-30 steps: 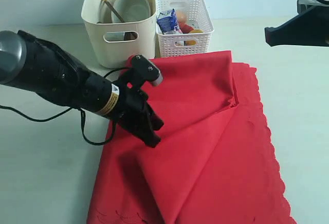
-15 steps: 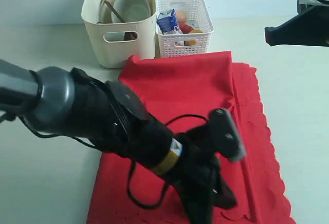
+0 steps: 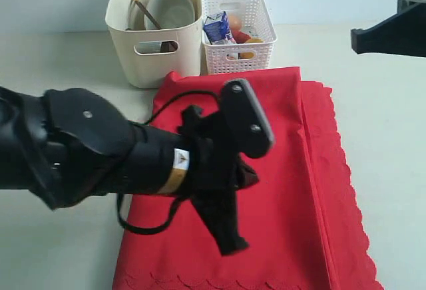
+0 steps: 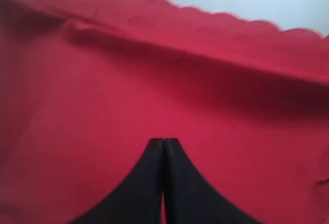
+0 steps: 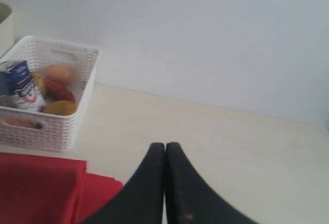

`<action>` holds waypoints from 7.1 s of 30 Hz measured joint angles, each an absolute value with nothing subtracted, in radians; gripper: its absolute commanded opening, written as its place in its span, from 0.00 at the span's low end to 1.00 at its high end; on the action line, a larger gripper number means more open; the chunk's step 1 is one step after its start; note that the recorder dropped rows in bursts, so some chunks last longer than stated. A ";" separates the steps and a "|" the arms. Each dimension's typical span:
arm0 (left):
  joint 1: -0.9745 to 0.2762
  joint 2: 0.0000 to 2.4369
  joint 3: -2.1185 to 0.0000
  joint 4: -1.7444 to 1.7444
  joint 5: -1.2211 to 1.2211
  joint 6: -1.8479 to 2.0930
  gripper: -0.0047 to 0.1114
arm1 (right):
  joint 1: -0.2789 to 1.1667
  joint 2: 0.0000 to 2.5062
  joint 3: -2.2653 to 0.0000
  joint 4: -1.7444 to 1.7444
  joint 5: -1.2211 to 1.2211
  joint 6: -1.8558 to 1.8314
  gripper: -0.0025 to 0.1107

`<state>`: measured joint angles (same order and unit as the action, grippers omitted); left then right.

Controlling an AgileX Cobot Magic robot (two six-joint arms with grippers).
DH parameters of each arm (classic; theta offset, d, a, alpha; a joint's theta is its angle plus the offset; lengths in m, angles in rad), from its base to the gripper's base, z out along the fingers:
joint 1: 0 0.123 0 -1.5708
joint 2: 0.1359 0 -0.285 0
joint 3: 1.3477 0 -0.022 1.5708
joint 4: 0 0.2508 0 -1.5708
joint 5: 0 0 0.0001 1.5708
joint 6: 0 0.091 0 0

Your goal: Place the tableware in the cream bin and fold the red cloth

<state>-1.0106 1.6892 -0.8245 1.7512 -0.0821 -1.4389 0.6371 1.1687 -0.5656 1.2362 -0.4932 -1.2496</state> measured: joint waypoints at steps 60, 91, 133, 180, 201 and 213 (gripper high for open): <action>-0.908 0.876 -0.203 1.586 0.461 -1.683 0.05 | 0.690 1.655 -0.894 -0.570 0.368 0.501 0.02; -0.908 0.876 -0.203 1.585 0.427 -1.682 0.05 | 0.305 1.875 -0.894 -0.762 0.598 0.510 0.02; -0.908 0.876 -0.203 1.587 0.381 -1.679 0.05 | 0.202 2.171 -1.253 -0.633 0.192 0.502 0.02; -0.908 0.875 -0.203 1.599 0.387 -1.679 0.05 | 0.123 2.165 -1.681 -0.320 0.488 0.282 0.02; -0.908 0.261 -0.113 1.584 0.259 -1.597 0.05 | 0.123 1.688 -1.111 -0.027 0.023 0.299 0.02; -0.908 0.261 -0.113 1.588 0.253 -1.597 0.05 | 0.123 1.688 -1.111 -0.025 0.020 0.299 0.02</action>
